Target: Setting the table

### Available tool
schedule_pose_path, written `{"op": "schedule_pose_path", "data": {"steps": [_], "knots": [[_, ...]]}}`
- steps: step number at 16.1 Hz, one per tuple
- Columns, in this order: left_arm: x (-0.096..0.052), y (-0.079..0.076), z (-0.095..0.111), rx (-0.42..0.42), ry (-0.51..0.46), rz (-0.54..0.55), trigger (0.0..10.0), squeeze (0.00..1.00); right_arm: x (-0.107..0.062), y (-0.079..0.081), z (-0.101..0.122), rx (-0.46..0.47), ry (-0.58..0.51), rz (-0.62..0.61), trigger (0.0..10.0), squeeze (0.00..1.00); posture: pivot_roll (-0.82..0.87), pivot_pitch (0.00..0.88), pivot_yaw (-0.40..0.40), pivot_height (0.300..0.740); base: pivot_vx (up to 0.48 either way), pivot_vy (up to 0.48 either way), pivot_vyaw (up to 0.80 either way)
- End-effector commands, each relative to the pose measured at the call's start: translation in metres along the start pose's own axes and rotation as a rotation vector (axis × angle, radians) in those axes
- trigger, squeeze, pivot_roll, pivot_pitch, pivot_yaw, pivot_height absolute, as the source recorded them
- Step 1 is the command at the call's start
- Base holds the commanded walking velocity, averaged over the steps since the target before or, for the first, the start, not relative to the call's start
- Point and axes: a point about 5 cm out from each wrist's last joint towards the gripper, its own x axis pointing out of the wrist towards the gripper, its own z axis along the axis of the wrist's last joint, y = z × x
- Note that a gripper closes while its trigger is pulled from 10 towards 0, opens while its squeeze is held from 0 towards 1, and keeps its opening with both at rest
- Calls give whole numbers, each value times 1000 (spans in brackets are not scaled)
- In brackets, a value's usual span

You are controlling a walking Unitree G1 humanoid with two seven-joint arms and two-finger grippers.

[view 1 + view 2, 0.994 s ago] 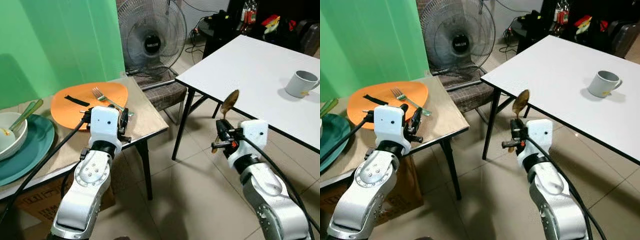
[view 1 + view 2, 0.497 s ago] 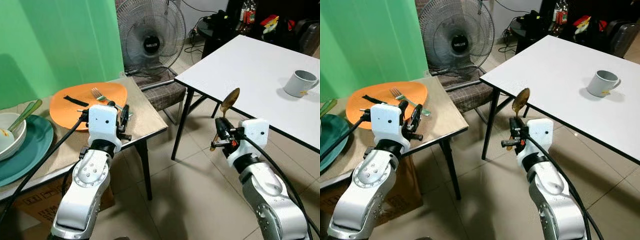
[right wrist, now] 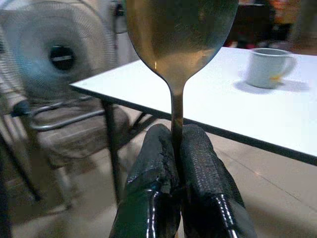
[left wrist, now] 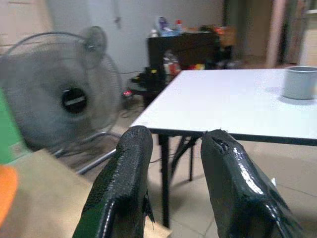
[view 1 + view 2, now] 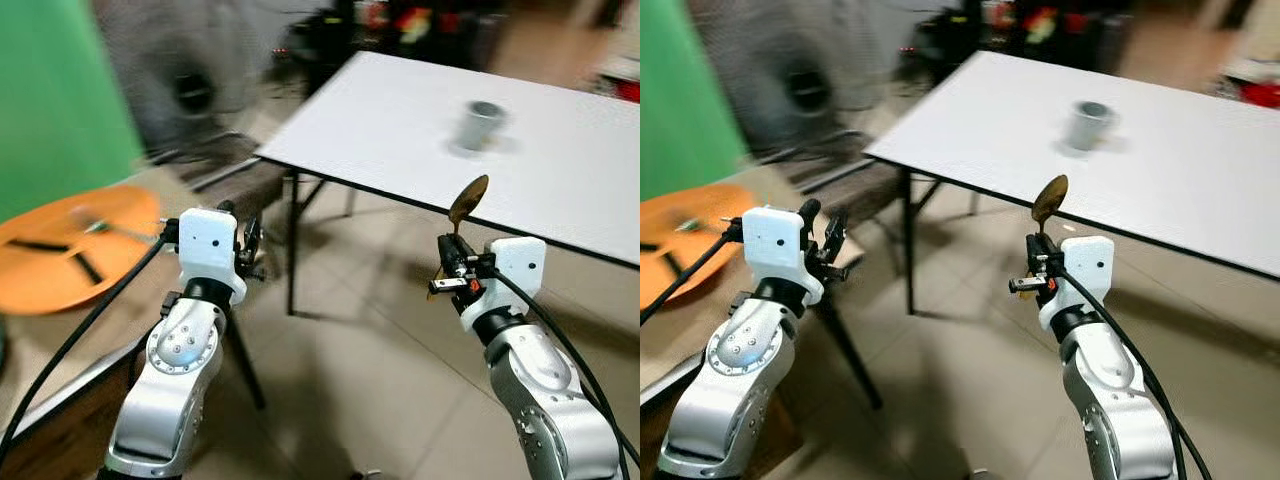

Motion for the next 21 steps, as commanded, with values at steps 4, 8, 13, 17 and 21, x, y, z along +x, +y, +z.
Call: {"op": "schedule_pose_path", "data": {"steps": [4,8,13,17,21], "knots": [[2,8,-1,-46,9,26,10000,0,2,-2,-3,-25,43,-26,10000,0,-59,15,17,740,170,0,-800],[0,10,-4,-49,24,24,10000,0,1,-6,-4,-34,60,-32,10000,0,-63,7,12,740,390,0,-800],[0,10,-7,-54,37,21,10000,0,3,-5,-2,-35,60,-31,10000,0,-70,1,13,740,394,0,-479],[-2,10,-11,-55,51,27,10000,0,7,-5,1,-58,64,3,10000,0,-69,5,11,740,388,0,0],[-6,15,-15,-42,69,43,10000,0,13,-8,3,-76,81,16,10000,0,-58,14,9,740,362,0,0]]}}
